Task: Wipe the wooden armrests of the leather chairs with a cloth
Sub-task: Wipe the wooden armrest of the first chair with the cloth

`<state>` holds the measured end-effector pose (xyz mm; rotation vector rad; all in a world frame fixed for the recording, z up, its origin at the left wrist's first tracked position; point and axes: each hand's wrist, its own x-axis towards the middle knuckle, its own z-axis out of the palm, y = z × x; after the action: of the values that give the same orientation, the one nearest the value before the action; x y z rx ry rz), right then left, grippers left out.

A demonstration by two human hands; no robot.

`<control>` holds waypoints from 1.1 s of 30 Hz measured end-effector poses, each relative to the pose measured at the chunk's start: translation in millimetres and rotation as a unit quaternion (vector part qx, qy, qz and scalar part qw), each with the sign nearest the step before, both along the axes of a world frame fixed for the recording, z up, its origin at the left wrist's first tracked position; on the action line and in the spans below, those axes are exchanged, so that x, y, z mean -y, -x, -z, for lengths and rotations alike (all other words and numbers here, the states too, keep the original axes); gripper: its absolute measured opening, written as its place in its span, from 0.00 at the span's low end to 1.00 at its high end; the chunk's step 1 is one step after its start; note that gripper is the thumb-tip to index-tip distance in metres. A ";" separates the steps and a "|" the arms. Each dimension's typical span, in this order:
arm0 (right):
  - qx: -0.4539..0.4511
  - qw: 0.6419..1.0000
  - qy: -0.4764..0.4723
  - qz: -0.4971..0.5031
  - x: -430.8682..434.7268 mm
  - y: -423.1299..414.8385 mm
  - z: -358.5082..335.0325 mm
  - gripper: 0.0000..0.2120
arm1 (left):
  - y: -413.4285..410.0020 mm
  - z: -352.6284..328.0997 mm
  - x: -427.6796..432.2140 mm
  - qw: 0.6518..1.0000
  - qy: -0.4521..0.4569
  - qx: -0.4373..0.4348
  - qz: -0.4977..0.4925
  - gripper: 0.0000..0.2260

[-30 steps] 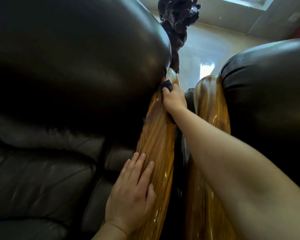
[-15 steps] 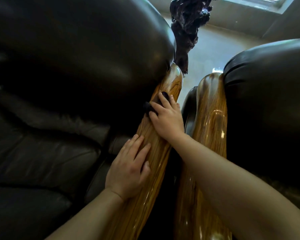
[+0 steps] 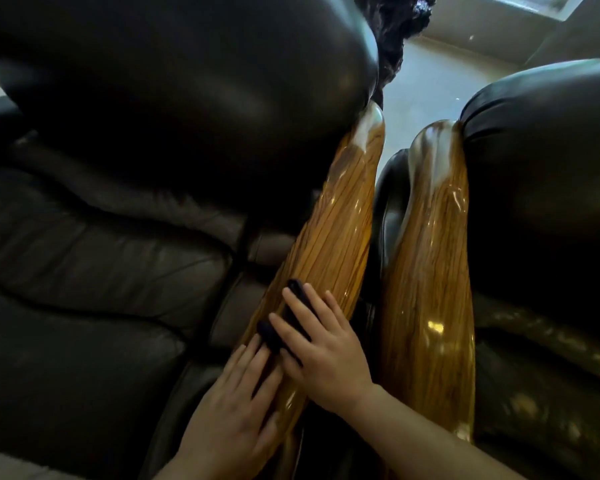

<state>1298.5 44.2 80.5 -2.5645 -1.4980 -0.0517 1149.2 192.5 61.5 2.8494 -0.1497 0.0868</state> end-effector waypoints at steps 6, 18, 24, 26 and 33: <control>0.017 0.993 0.035 0.107 -35.4 -77.3 -35.0 0.25 | 7.4 -5.3 -3.2 1.000 0.017 -0.002 -0.015 0.30; 0.029 0.990 0.020 0.135 -39.6 -14.4 -17.1 0.24 | 44.4 -2.9 -13.9 0.998 0.033 -0.040 -0.018 0.27; 0.027 0.997 0.022 0.067 -29.8 51.5 13.9 0.23 | 72.9 -2.4 -28.8 0.996 0.081 -0.037 -0.016 0.20; 0.020 0.999 0.018 0.046 -29.4 76.6 23.5 0.23 | 85.4 -4.5 -34.7 0.994 0.090 -0.046 -0.028 0.19; 0.007 0.999 0.040 0.022 -36.0 129.3 36.5 0.24 | 122.9 -23.0 -62.0 0.988 0.102 -0.070 -0.089 0.15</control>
<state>1169.2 80.2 44.0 -2.6662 -1.4767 -0.0159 1026.3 254.6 84.5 2.6470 0.1349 -0.0573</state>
